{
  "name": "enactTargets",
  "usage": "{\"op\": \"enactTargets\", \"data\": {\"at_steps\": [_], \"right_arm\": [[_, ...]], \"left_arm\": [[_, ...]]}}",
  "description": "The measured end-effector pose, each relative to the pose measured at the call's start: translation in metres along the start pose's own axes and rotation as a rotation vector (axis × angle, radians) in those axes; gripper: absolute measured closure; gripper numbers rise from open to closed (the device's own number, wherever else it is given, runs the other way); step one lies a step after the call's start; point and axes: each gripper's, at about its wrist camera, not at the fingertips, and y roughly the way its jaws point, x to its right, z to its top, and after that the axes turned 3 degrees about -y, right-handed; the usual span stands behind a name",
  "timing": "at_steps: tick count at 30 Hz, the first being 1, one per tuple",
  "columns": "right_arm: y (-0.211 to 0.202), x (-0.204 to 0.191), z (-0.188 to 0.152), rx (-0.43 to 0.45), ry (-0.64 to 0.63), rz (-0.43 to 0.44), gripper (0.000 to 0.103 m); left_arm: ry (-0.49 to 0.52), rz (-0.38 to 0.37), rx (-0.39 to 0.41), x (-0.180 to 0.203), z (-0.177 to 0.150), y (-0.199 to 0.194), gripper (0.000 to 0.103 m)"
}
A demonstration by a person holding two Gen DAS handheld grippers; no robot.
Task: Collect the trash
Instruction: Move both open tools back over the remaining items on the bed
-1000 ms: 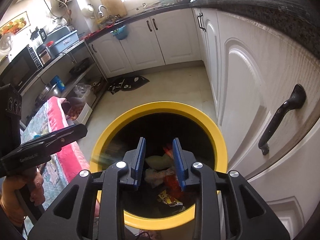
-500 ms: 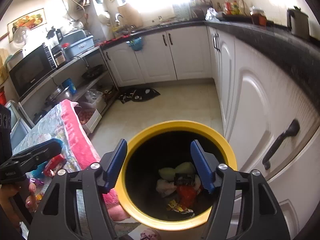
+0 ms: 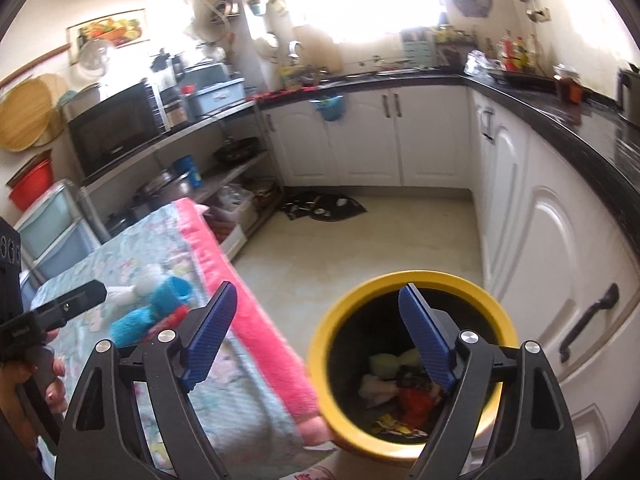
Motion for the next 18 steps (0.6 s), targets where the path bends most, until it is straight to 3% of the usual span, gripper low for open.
{"op": "enactTargets", "data": {"at_steps": [18], "right_arm": [[-0.016, -0.098, 0.002, 0.004, -0.142, 0.184, 0.013]], "left_arm": [[-0.095, 0.130, 0.112, -0.068, -0.024, -0.100, 0.011]]}}
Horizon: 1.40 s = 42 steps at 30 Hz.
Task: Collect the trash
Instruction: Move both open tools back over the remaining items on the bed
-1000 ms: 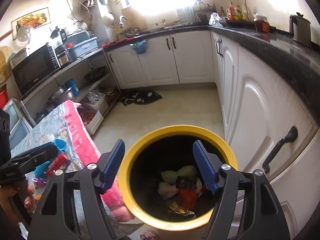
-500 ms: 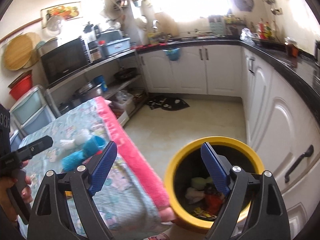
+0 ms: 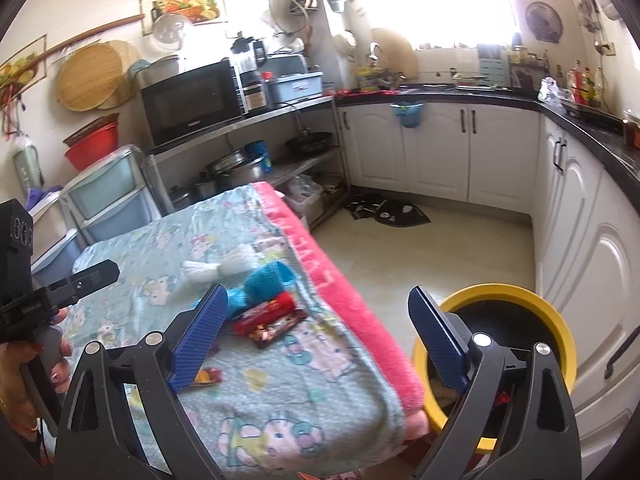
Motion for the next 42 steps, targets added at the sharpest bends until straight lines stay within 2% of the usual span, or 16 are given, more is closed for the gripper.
{"op": "enactTargets", "data": {"at_steps": [15, 28, 42], "right_arm": [[0.006, -0.053, -0.008, -0.031, -0.084, 0.085, 0.011], [0.016, -0.098, -0.018, -0.076, -0.149, 0.162, 0.011], [0.044, -0.130, -0.043, -0.161, -0.206, 0.190, 0.011]], "left_arm": [[0.013, 0.088, 0.014, -0.035, -0.009, -0.034, 0.011], [0.007, 0.163, -0.008, -0.069, -0.024, -0.053, 0.011], [-0.013, 0.234, -0.043, -0.113, -0.040, -0.050, 0.011]]}}
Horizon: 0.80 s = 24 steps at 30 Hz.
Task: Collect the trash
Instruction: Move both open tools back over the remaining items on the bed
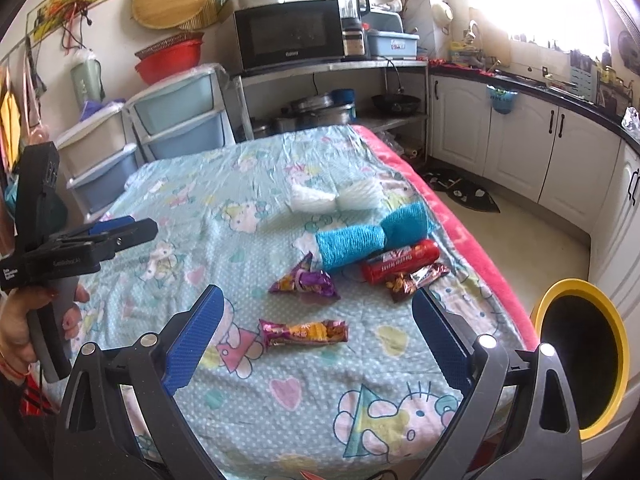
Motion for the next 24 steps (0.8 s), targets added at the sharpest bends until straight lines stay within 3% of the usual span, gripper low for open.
{"op": "enactTargets", "data": {"at_steps": [12, 24], "right_arm": [[0.037, 0.034, -0.014, -0.080, 0.075, -0.072, 0.011], [0.063, 0.082, -0.005, -0.105, 0.159, -0.162, 0.011]], "left_arm": [[0.030, -0.022, -0.057, -0.001, 0.002, 0.051, 0.011], [0.053, -0.085, -0.060, 0.019, 0.040, 0.114, 0.011]]}}
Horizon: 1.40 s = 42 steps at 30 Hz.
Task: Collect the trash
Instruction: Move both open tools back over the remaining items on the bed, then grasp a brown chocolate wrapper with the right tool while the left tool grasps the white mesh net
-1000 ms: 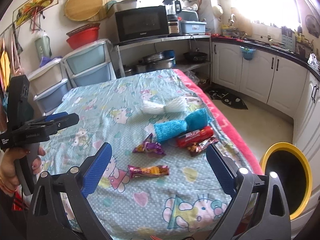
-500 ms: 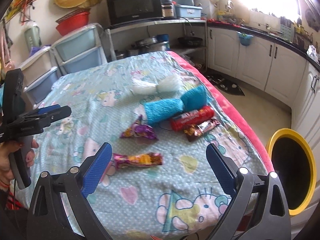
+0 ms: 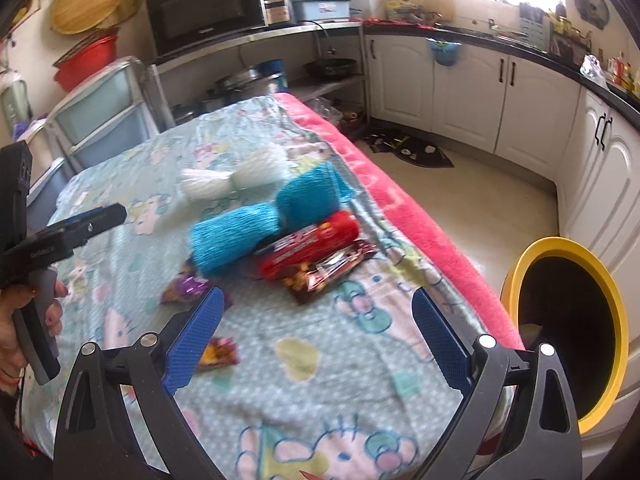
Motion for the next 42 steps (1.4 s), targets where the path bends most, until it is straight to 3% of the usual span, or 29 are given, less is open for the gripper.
{"op": "enactTargets", "data": {"at_steps": [11, 22, 26, 28, 32, 34, 37, 42], "right_arm": [[0.053, 0.019, 0.013, -0.104, 0.071, -0.042, 0.034], [0.078, 0.019, 0.013, -0.161, 0.104, -0.034, 0.048], [0.082, 0.018, 0.014, -0.163, 0.118, -0.026, 0.057], [0.083, 0.019, 0.013, -0.166, 0.122, -0.016, 0.061], [0.083, 0.020, 0.013, -0.160, 0.131, 0.015, 0.080], [0.082, 0.019, 0.013, -0.158, 0.132, 0.029, 0.083], [0.081, 0.018, 0.012, -0.150, 0.132, 0.034, 0.086], [0.072, 0.022, 0.006, -0.141, 0.135, 0.038, 0.089]], "left_arm": [[0.045, -0.016, -0.006, 0.004, 0.050, 0.060, 0.011], [0.021, -0.077, -0.098, -0.006, 0.050, 0.104, 0.011], [0.001, -0.091, -0.106, -0.010, 0.048, 0.109, 0.025], [-0.005, -0.082, -0.119, -0.011, 0.047, 0.113, 0.043], [-0.019, -0.083, -0.135, -0.013, 0.042, 0.116, 0.065], [-0.018, -0.096, -0.131, -0.012, 0.041, 0.114, 0.082], [0.001, -0.096, -0.120, -0.008, 0.037, 0.107, 0.093], [0.045, -0.085, -0.119, -0.003, 0.027, 0.092, 0.095]]}}
